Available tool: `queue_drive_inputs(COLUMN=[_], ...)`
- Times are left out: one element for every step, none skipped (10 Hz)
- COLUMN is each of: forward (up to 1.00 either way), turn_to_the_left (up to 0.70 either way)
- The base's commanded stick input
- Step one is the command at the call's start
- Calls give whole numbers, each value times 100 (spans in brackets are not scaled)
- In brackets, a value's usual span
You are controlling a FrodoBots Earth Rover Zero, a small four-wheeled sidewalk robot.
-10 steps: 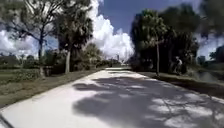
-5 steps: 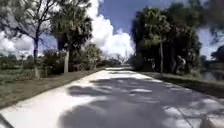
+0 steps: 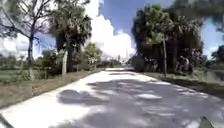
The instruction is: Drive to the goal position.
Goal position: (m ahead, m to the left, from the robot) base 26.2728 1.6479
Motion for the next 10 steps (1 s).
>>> queue_drive_inputs(forward=[70,70,70,70,70,70,70,70,70,70], turn_to_the_left=[0,0,0,0,0,0,0,0,0,0])
